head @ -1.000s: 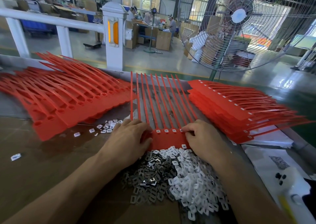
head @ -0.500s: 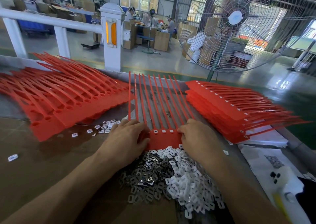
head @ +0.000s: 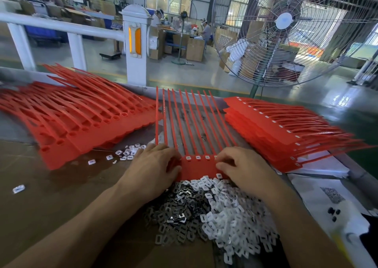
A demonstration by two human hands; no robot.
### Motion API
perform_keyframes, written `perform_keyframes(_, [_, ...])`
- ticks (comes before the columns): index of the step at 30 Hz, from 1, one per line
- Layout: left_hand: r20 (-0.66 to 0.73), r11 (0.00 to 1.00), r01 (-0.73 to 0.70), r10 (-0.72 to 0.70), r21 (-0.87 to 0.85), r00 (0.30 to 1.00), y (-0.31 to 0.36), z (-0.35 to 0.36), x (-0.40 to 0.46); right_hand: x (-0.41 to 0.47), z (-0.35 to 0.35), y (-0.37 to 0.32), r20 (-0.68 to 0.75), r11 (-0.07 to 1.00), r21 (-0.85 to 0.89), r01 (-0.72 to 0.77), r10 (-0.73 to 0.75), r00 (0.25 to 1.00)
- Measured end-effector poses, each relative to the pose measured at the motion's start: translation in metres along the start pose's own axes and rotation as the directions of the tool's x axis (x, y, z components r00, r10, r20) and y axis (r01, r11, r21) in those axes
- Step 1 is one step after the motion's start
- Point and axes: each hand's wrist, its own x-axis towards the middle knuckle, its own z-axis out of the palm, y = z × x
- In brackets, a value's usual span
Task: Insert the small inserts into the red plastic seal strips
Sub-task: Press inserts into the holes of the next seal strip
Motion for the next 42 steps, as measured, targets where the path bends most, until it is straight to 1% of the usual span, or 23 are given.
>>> perform_keyframes(2, [-0.001,1.000,-0.007,0.007,0.004,1.000,0.000,0.000,0.000,-0.001,-0.004,0.006,0.081,0.998,0.055,0.009,-0.014,0.997])
perform_keyframes(4, [0.001,1.000,-0.004,0.004,0.002,1.000,0.000,0.000,0.000,-0.002,-0.006,0.008,0.117,0.997,0.069,0.022,-0.030,0.993])
perform_keyframes(17, [-0.006,1.000,-0.002,0.002,-0.011,1.000,0.001,-0.001,-0.001,-0.003,-0.004,0.005,0.097,0.998,0.034,0.043,-0.047,0.994])
perform_keyframes(26, [-0.009,1.000,-0.004,0.004,-0.016,1.000,0.001,-0.001,-0.001,-0.006,-0.003,0.011,0.097,0.994,0.108,0.011,-0.021,0.995])
perform_keyframes(32, [-0.011,1.000,-0.009,0.009,-0.021,1.000,0.000,-0.001,-0.001,-0.007,-0.001,0.011,0.036,0.971,0.241,0.005,-0.014,0.999])
perform_keyframes(35, [-0.015,1.000,-0.007,0.007,-0.018,1.000,0.001,-0.001,-0.001,-0.005,0.002,0.013,-0.043,0.949,0.315,0.003,0.011,0.999])
perform_keyframes(39, [-0.016,1.000,-0.009,0.008,-0.017,1.000,0.000,-0.001,-0.001,-0.002,0.001,0.016,-0.171,0.916,0.402,-0.020,0.097,0.981])
perform_keyframes(42, [-0.022,1.000,-0.006,0.006,-0.022,1.000,0.000,-0.001,-0.001,-0.002,0.000,0.018,-0.205,0.867,0.496,-0.045,0.168,0.964])
